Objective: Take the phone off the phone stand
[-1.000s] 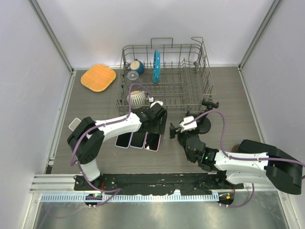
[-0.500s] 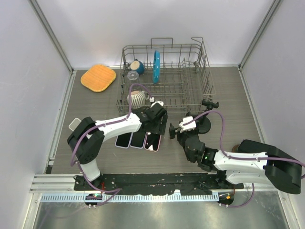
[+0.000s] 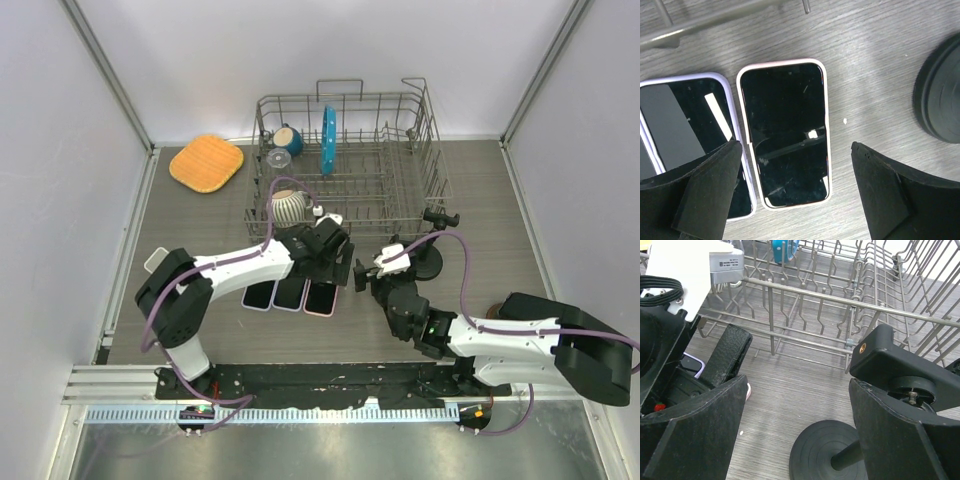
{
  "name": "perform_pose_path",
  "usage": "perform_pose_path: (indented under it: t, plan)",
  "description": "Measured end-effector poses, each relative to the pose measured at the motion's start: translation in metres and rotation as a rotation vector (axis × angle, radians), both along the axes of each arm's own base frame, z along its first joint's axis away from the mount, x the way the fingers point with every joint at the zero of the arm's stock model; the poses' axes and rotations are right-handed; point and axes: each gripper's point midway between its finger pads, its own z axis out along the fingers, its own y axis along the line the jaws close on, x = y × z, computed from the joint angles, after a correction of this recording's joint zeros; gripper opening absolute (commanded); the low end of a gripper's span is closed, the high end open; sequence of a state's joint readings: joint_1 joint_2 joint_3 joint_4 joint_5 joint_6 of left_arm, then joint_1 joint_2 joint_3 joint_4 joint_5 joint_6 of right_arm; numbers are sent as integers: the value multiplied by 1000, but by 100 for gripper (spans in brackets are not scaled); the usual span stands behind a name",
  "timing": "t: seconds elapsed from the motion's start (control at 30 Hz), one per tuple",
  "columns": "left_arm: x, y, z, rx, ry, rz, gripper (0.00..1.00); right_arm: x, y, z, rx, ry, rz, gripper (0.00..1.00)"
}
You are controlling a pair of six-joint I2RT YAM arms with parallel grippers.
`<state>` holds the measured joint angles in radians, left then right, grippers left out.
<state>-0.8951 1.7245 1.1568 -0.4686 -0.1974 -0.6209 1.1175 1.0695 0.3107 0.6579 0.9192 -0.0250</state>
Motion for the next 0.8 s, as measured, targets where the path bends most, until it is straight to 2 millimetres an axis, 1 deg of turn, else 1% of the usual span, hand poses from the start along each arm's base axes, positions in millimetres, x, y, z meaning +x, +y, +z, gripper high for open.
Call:
perform_pose_path:
  t: [0.1, 0.17, 0.2, 0.3, 0.33, 0.43, 0.53, 0.6, 0.7, 0.8]
  plan:
    - [-5, 3, 7, -3, -3, -5, 100, 0, 2, 0, -2, 2, 7, 88]
    - [-5, 5, 18, -15, -23, -2, 100, 0, 6, -1, -10, 10, 25, 88]
    - [-4, 7, 26, -26, -41, 3, 100, 0, 8, -2, -15, 15, 34, 88]
    - [-2, 12, 58, -66, -109, 17, 100, -1, 20, -8, -47, 42, 81, 88]
    - [0, 16, 74, -86, -145, 26, 100, -1, 25, -10, -55, 52, 100, 88]
    - [4, 30, 114, -136, -233, 49, 100, -2, 40, -12, -65, 79, 157, 88]
    - [10, 52, 154, -184, -323, 89, 100, -3, 54, -11, -67, 103, 204, 89]
    - [16, 72, 176, -203, -382, 129, 100, -4, 61, -11, -66, 118, 227, 89]
    - [19, 103, 201, -203, -451, 180, 100, -3, 69, -11, -77, 147, 248, 88]
    - [19, 134, 220, -187, -518, 227, 100, -2, 76, -18, -103, 191, 255, 88]
